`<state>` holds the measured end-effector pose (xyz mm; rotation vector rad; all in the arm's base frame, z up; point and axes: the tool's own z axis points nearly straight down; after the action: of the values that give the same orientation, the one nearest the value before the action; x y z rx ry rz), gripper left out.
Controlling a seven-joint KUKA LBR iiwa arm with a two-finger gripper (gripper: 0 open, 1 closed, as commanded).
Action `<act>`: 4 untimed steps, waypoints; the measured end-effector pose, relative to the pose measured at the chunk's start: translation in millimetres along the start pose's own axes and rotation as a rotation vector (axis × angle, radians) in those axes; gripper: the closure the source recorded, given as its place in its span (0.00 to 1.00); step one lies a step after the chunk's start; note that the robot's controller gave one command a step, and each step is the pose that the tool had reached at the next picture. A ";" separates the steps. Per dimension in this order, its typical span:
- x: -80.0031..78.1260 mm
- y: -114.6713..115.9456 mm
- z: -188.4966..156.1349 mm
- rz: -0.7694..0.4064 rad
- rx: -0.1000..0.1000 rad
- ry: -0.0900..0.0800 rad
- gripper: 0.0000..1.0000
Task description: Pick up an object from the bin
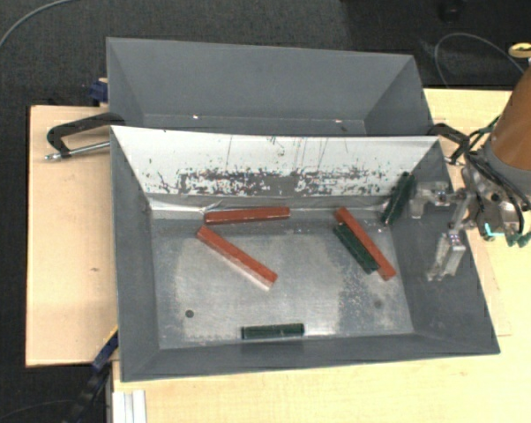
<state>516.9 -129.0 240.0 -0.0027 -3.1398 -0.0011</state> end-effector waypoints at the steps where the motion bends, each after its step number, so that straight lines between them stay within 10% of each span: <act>1: -41.0 14.4 110.9 0.004 -0.002 0.002 0.00; 2: -41.6 12.4 170.2 0.231 -0.001 -0.002 0.00; 3: -37.8 28.9 92.4 0.247 0.000 -0.011 0.00; 4: -54.0 18.6 173.8 0.271 0.000 0.002 0.00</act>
Offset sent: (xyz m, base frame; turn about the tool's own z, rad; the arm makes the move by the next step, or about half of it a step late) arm 0.0404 0.0129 -0.1072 0.0052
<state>570.6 -110.4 66.2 -0.4273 -3.1087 -0.0010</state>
